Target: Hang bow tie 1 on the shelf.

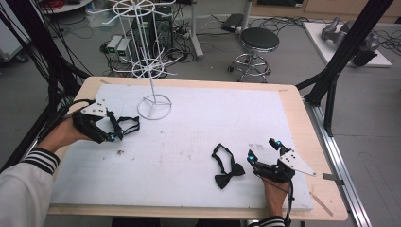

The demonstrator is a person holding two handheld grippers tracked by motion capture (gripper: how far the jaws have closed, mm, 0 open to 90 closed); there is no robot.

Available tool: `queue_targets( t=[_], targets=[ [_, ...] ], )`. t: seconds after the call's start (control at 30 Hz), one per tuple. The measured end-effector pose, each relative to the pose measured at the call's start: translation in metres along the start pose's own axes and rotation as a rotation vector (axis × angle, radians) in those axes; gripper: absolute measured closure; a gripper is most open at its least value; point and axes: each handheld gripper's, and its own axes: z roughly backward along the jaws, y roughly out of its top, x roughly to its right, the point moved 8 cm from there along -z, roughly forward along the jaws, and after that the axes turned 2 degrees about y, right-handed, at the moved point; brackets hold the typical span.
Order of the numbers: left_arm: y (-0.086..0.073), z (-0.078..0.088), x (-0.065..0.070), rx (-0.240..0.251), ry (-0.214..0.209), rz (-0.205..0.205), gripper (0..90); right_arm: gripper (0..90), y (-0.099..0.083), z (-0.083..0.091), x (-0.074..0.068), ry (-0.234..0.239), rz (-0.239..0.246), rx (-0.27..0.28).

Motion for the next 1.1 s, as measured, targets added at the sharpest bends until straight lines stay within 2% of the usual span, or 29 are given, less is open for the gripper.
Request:
queue_targets(
  t=[0.37, 0.5, 0.63, 0.77, 0.87, 0.93, 1.1],
  targets=[
    [-0.005, -0.008, -0.004, -0.032, -0.026, 0.000, 17.9, 7.9, 0.000, 0.000, -0.001, 0.002, -0.004, -0.002],
    [-0.009, -0.010, -0.005, -0.041, -0.048, -0.020, 19.9, 7.9, 0.000, 0.000, 0.000, -0.001, -0.002, -0.002],
    [-0.013, -0.014, -0.005, -0.069, -0.059, -0.057, 22.1, 7.9, 0.000, 0.000, 0.000, 0.000, -0.003, -0.002],
    [-0.015, -0.018, -0.006, -0.091, -0.059, -0.078, 24.3, 7.9, 0.000, 0.000, 0.000, 0.000, -0.003, -0.002],
    [-0.016, -0.020, -0.005, -0.094, -0.065, -0.077, 27.5, 7.9, 0.000, 0.000, 0.000, 0.000, -0.002, 0.000],
    [-0.018, -0.021, -0.005, -0.111, -0.065, -0.103, 27.8, 7.9, 0.000, 0.000, 0.000, 0.000, -0.002, 0.000],
    [-0.019, -0.022, -0.003, -0.121, -0.074, -0.123, 29.7, 7.9, 0.000, 0.000, 0.000, 0.000, -0.002, 0.001]
  ],
)
